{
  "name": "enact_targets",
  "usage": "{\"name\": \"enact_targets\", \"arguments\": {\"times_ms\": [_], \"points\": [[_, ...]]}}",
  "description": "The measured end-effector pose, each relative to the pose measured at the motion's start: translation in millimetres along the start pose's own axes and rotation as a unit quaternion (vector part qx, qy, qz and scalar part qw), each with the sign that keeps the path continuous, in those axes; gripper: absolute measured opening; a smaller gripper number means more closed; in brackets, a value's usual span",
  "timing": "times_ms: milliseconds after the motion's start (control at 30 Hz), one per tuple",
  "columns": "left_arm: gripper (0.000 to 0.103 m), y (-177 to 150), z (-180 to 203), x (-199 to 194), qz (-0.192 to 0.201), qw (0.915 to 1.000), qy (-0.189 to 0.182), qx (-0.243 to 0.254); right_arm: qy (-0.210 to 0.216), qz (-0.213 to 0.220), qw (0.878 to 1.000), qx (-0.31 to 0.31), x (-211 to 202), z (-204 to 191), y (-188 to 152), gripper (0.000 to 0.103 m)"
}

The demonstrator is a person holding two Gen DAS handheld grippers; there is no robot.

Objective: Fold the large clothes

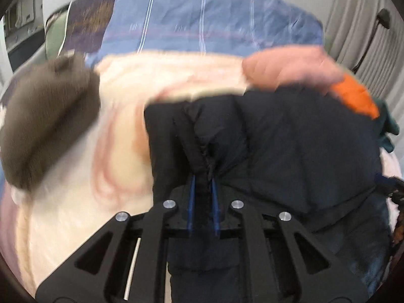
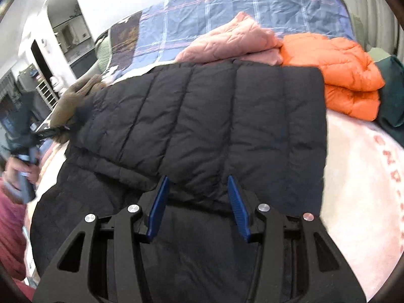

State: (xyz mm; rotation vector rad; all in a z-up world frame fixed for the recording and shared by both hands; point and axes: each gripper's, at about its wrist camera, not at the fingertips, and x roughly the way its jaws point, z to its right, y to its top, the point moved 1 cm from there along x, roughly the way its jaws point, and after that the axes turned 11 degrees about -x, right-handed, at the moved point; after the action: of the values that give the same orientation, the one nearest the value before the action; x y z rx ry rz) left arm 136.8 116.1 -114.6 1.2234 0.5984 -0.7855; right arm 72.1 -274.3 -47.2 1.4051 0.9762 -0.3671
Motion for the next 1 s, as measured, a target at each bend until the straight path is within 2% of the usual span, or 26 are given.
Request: {"name": "enact_targets", "arguments": {"times_ms": [133,267,400,433,467,500,533,633,700,800,833,900,933,1000], "points": [[0.013,-11,-9,-2,0.008,0.9997,-0.012,-0.020,0.075,-0.032,0.995,0.060,8,4,-15,0.048],[0.013,-5,-3,-11,0.026,0.9994,-0.012,-0.018,0.080,-0.042,0.990,0.110,18,12,-21,0.049],[0.013,4,1,-19,0.039,0.9988,-0.014,-0.025,0.090,-0.010,0.979,0.184,29,26,-18,0.049],[0.013,4,2,-19,0.040,0.9988,-0.013,-0.027,0.089,-0.004,0.978,0.190,31,28,-17,0.039],[0.012,5,2,-19,0.038,0.9987,-0.013,-0.031,0.074,0.002,0.979,0.191,32,30,-16,0.003],[0.012,5,1,-19,0.037,0.9987,-0.012,-0.033,0.047,0.001,0.981,0.189,31,32,-16,0.002],[0.011,5,1,-20,0.039,0.9986,-0.008,-0.033,0.011,-0.001,0.981,0.195,27,36,-17,0.002],[0.010,7,0,-25,0.056,0.9979,0.014,-0.028,-0.042,0.025,0.979,0.197,-2,46,-19,0.001],[0.010,6,-2,-22,0.052,0.9981,0.010,-0.032,-0.065,0.025,0.980,0.187,-10,56,-20,0.001],[0.010,2,-3,-11,0.036,0.9986,0.014,-0.035,-0.044,-0.032,0.988,0.143,4,52,-26,0.005],[0.011,0,-3,-7,0.027,0.9991,0.013,-0.031,-0.041,-0.039,0.989,0.134,4,49,-31,0.012],[0.016,-8,-3,-5,0.016,0.9995,0.014,-0.021,-0.047,-0.036,0.990,0.125,-5,44,-34,0.022],[0.022,-11,-2,-6,0.016,0.9995,0.019,-0.017,-0.055,-0.032,0.991,0.118,-15,42,-35,0.029],[0.028,-13,-4,-17,0.024,0.9993,0.028,-0.009,-0.073,-0.022,0.991,0.108,-33,36,-36,0.031]]}}
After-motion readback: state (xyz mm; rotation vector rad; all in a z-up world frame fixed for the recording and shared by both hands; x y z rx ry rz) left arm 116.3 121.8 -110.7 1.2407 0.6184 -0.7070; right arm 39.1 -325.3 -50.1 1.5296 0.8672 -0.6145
